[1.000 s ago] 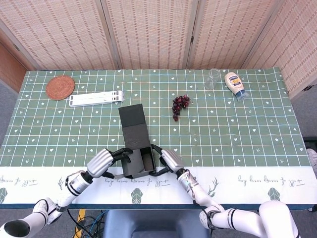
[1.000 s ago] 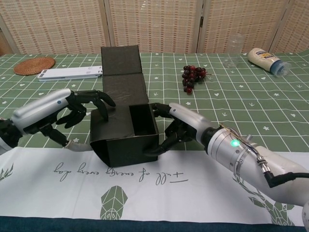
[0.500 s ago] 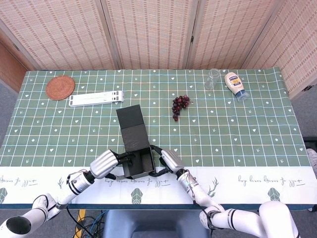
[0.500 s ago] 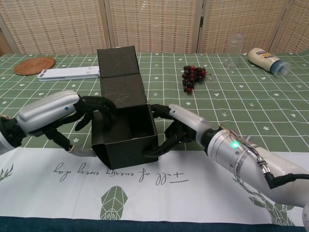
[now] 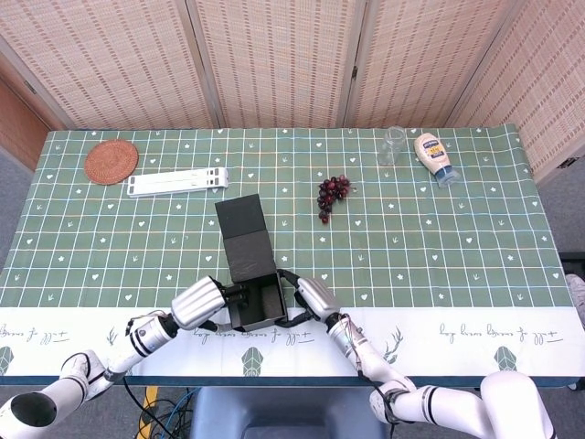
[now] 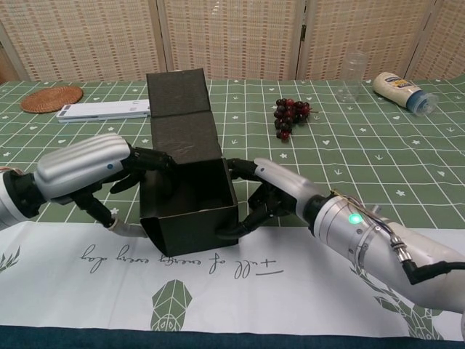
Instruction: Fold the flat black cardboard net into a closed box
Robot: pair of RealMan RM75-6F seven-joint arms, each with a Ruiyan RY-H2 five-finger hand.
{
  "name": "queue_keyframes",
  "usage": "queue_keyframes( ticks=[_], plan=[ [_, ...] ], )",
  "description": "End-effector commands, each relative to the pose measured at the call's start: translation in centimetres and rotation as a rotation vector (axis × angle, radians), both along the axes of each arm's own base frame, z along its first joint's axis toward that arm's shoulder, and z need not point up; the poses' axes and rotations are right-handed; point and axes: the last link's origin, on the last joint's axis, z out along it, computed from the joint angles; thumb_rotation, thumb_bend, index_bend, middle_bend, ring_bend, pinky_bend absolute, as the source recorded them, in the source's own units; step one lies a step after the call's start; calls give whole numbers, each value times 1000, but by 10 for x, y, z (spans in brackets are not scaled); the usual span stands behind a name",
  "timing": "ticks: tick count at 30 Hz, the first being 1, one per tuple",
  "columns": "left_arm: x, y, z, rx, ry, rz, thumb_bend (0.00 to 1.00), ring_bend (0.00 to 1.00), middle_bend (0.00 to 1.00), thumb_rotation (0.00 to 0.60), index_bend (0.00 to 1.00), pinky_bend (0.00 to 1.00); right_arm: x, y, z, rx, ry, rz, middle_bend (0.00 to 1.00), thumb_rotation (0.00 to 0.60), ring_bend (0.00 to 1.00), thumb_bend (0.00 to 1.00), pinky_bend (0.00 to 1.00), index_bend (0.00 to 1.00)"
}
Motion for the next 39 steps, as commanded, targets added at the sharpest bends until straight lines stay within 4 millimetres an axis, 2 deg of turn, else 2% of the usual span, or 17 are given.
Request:
queue_keyframes(
  ticks=[1, 4, 5, 11, 14, 18, 25, 30, 39],
  plan=[
    [-1, -1, -1, 6, 11, -8, 92, 830, 373, 600, 547, 888, -1, 0, 0, -2, 8, 3, 480, 600, 920, 472, 1000, 350],
    [-1, -1, -1, 12, 19, -15, 92, 752, 374, 600, 551, 888, -2, 1, 1, -2, 16, 7, 478, 600, 921, 492, 1000, 302],
    [-1, -1, -2, 11, 19, -14, 91, 783, 377, 600, 553, 888, -2, 1, 1, -3, 21, 11, 476, 600, 921, 499, 1000, 285],
    [-2, -2, -3, 11, 27, -16, 92, 800, 407, 600, 576, 888, -2, 2, 4, -6, 48, 26, 464, 600, 920, 515, 1000, 214],
    [-3, -2, -4, 10, 29, -20, 91, 752, 430, 600, 593, 888, -2, 3, 5, -9, 59, 30, 463, 600, 920, 516, 1000, 210],
    [-2, -3, -4, 14, 17, -21, 92, 757, 490, 600, 633, 888, -1, 4, 5, -10, 67, 33, 463, 600, 920, 517, 1000, 210],
    [-3, -4, -5, 19, 7, -21, 91, 786, 508, 600, 635, 882, -1, 6, 5, -13, 66, 28, 456, 600, 920, 525, 1000, 210],
    [-3, -7, -9, 8, 2, -16, 91, 817, 548, 600, 673, 870, -1, 8, 5, -10, 68, 30, 431, 600, 921, 530, 1000, 210],
    [-3, -8, -11, -17, -34, 19, 91, 827, 564, 600, 707, 792, 1, 8, 6, -14, 64, 36, 400, 600, 920, 533, 1000, 210]
  ],
)
